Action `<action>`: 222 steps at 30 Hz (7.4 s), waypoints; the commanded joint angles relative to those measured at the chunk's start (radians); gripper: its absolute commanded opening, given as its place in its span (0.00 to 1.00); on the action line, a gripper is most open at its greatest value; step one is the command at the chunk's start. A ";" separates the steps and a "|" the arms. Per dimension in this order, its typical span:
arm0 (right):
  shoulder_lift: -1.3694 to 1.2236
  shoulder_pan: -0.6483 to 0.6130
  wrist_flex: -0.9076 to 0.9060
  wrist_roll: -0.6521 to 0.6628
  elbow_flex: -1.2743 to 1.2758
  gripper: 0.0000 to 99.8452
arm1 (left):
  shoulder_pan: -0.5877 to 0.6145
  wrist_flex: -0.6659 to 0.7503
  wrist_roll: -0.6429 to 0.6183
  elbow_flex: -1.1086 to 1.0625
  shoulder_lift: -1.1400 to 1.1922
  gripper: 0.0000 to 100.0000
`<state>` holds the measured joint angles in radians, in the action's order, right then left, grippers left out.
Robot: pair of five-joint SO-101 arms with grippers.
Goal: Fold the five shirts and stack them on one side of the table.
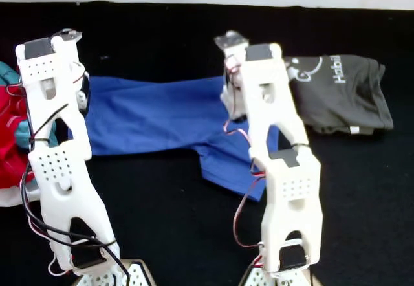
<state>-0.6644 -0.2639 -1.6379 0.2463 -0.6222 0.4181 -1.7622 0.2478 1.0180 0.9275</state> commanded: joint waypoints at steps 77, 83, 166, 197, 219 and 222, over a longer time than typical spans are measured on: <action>0.255 -0.329 -0.025 0.086 0.410 0.01 | -0.054 0.080 -0.219 0.203 0.282 0.01; 0.266 -0.272 -0.038 0.091 0.398 0.01 | -0.065 0.080 -0.219 0.203 0.283 0.01; 0.352 0.008 0.157 0.190 0.414 0.01 | -0.065 0.080 -0.219 0.203 0.283 0.01; -0.320 0.157 -0.128 -0.061 -0.891 0.26 | -0.065 0.080 -0.219 0.203 0.283 0.01; 0.610 0.084 -0.122 -0.055 0.318 0.26 | 0.054 0.138 -0.226 0.326 0.193 0.14; 0.693 0.084 -0.122 -0.054 0.387 0.26 | 0.065 0.160 -0.207 0.337 0.223 0.14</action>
<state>-0.0829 -0.1734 -1.7545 0.1926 -0.2862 0.4703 -1.6287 0.0207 1.3172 1.1822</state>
